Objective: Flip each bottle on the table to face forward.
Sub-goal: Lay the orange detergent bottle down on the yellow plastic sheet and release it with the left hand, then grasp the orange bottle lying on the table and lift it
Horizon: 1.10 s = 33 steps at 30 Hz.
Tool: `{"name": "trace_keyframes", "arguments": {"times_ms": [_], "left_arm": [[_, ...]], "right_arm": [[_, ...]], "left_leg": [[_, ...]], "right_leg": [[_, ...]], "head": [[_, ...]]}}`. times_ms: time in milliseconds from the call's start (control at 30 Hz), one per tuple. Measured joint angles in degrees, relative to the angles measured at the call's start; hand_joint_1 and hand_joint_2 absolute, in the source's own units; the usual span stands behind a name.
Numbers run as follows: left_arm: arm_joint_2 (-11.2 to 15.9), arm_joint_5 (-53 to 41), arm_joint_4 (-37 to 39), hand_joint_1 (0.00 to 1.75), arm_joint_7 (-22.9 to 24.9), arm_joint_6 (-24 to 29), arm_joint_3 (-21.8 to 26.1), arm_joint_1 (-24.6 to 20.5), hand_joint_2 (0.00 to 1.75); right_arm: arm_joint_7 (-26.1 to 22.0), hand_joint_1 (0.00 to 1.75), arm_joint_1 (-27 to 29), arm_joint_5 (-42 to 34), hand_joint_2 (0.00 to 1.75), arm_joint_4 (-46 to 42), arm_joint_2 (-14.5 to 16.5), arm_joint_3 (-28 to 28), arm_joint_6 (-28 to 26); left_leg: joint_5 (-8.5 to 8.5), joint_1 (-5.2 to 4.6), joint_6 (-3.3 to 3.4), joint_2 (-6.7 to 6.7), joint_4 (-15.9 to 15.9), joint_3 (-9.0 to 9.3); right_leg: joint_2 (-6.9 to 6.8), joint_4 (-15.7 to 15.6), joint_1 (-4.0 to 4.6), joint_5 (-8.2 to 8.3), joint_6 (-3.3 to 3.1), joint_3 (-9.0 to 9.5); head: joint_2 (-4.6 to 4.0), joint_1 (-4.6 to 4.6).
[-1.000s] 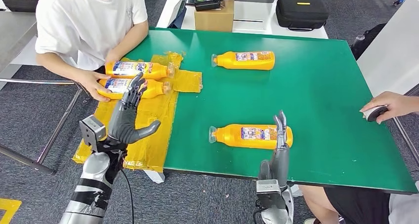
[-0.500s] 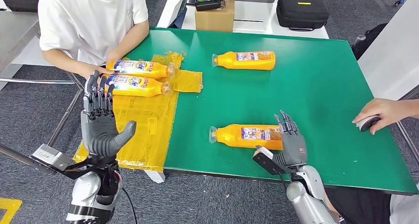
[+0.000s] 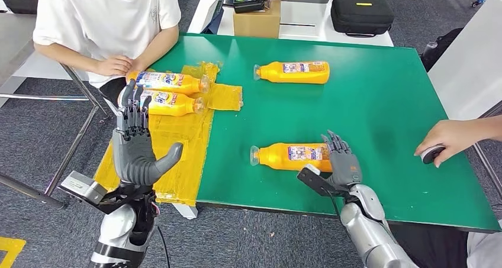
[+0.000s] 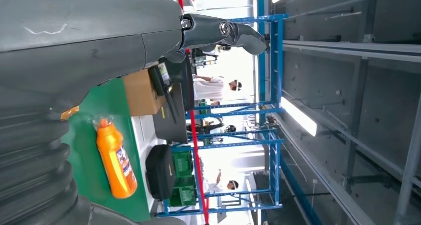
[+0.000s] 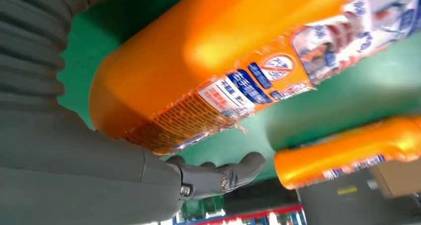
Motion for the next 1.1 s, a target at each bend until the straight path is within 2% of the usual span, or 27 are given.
{"name": "trace_keyframes", "arguments": {"times_ms": [467, 500, 533, 633, 667, 800, 967, 1100], "left_arm": [[0.1, 2.3, 2.2, 0.0, 0.9, -1.7, -0.8, -1.6, 1.75], [0.1, 2.8, 2.5, 0.0, 1.1, -2.1, -0.9, -1.7, 1.75], [0.1, 3.2, 2.7, 0.0, 1.3, -2.4, -0.9, -1.8, 1.75], [0.1, 3.8, 3.7, 0.0, 1.4, -2.9, -1.0, -2.0, 1.75], [0.1, 4.0, 4.1, 0.0, 1.4, -3.0, -1.0, -2.1, 1.75], [0.1, 4.4, 5.5, 0.0, 1.2, -4.0, -1.1, -2.7, 1.75], [0.1, 5.3, 7.7, 0.0, 0.8, -5.2, -1.6, -3.9, 1.75], [0.2, 5.7, 9.1, 0.0, 0.5, -5.6, -1.9, -4.5, 1.75]], "right_arm": [[3.9, 0.0, -6.9, 1.7, 1.75, 7.1, -0.1, 2.4, 10.9], [4.6, 0.05, -7.4, 1.8, 1.75, 7.5, -0.1, 2.6, 12.2], [5.4, 0.39, -8.0, 1.9, 1.75, 8.0, -0.1, 2.9, 13.5], [7.8, 1.6, -9.8, 2.2, 1.75, 9.2, -0.1, 3.8, 17.3], [8.1, 1.7, -10.4, 2.2, 1.75, 9.6, -0.2, 4.0, 18.4], [6.9, 1.75, -11.9, 0.0, 1.75, 10.8, -0.4, 4.4, 22.4], [1.2, 1.75, -12.2, -6.2, 1.75, 11.8, -1.0, 3.6, 27.7], [-0.4, 1.75, -12.2, -7.8, 1.75, 12.2, -1.4, 2.7, 29.1]], "left_leg": [[-0.01, 0.01, -0.01, 0.28, 0.0, 0.25], [-0.02, 0.01, -0.01, 0.35, 0.0, 0.29], [-0.02, 0.01, -0.01, 0.41, 0.0, 0.35], [-0.04, 0.01, -0.01, 0.45, 0.0, 0.56], [-0.05, 0.01, -0.01, 0.45, 0.0, 0.63], [-0.04, 0.01, -0.01, 0.43, 0.0, 0.81], [-0.04, 0.01, -0.01, 0.44, 0.0, 0.91], [-0.04, 0.01, -0.01, 0.43, 0.0, 0.92]], "right_leg": [[0.24, 0.0, 0.02, 0.03, -0.01, 0.1], [0.3, 0.0, 0.02, 0.04, -0.02, 0.12], [0.37, 0.0, 0.02, 0.05, -0.02, 0.15], [0.48, 0.0, 0.02, 0.07, -0.02, 0.29], [0.49, 0.0, 0.02, 0.08, -0.02, 0.35], [0.49, 0.0, 0.01, 0.11, -0.02, 0.51], [0.49, 0.0, 0.02, 0.14, -0.02, 0.63], [0.48, 0.0, 0.02, 0.13, -0.02, 0.64]], "head": [[0.0, -0.01], [0.0, -0.01], [0.0, -0.01], [0.0, 0.01], [0.0, 0.01], [0.0, 0.01], [0.0, 0.0], [0.0, 0.0]]}}
